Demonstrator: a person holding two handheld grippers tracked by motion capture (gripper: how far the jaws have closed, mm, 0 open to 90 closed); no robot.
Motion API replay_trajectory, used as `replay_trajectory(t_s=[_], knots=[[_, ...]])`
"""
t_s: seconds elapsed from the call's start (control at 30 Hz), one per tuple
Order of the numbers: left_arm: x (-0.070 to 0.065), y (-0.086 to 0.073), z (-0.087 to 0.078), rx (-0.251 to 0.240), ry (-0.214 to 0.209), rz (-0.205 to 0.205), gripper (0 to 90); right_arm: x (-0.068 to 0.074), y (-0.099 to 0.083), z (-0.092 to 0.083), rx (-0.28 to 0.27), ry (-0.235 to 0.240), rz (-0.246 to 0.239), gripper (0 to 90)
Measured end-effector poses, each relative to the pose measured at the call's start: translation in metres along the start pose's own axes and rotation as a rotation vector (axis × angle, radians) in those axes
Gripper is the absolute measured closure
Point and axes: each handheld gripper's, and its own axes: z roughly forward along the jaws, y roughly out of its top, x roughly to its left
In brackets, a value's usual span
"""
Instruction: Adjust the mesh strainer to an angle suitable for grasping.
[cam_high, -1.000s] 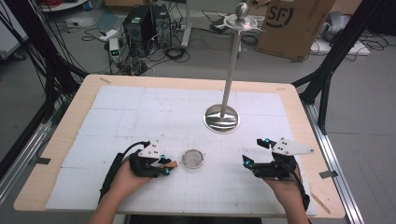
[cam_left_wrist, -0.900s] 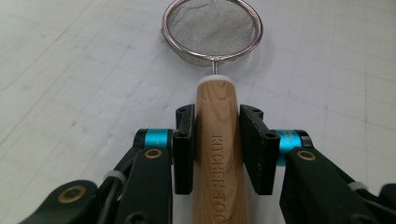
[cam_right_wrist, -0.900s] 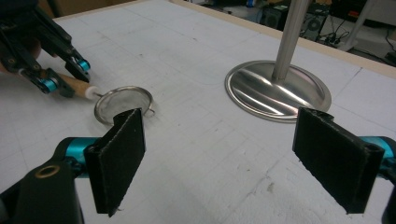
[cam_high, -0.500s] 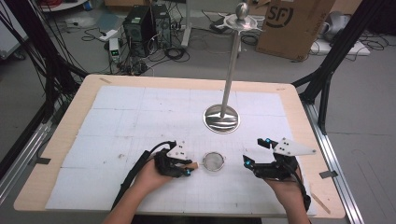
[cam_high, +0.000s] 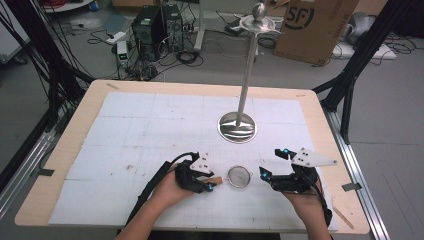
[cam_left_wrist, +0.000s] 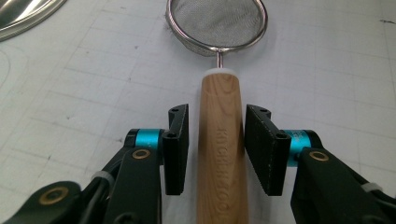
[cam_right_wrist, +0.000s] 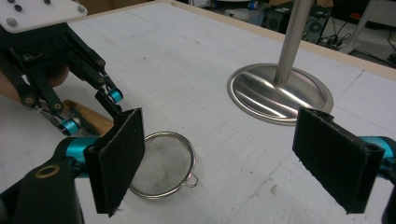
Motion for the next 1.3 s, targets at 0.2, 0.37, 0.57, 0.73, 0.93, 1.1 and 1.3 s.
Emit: replay_trajectory(t_s=[0.2,0.37,0.57,0.73,0.93,1.1,1.3], knots=[[0.000,-0.012,-0.015,0.020,0.008,-0.019,58.9,-0.001,-0.001,0.000,0.003,-0.003,-0.002,16.1],[0.000,-0.021,-0.020,0.017,0.006,-0.032,60.2,0.000,-0.001,0.000,0.006,-0.004,0.002,16.1],[-0.001,-0.021,-0.016,0.005,0.007,-0.002,68.0,0.000,-0.001,0.001,0.006,-0.002,-0.002,16.1],[-0.003,-0.016,-0.013,-0.001,0.013,0.012,68.9,-0.001,-0.001,0.001,0.005,-0.004,-0.002,16.1],[-0.011,-0.004,0.000,-0.004,-0.008,0.047,69.0,-0.001,-0.001,0.001,0.002,-0.001,-0.004,16.1],[-0.018,0.009,0.013,-0.006,-0.020,0.076,69.1,0.000,0.000,0.000,0.001,0.001,0.002,16.1],[-0.024,0.018,0.020,0.016,-0.035,0.107,66.2,0.000,0.000,0.000,-0.002,0.000,0.002,16.1]])
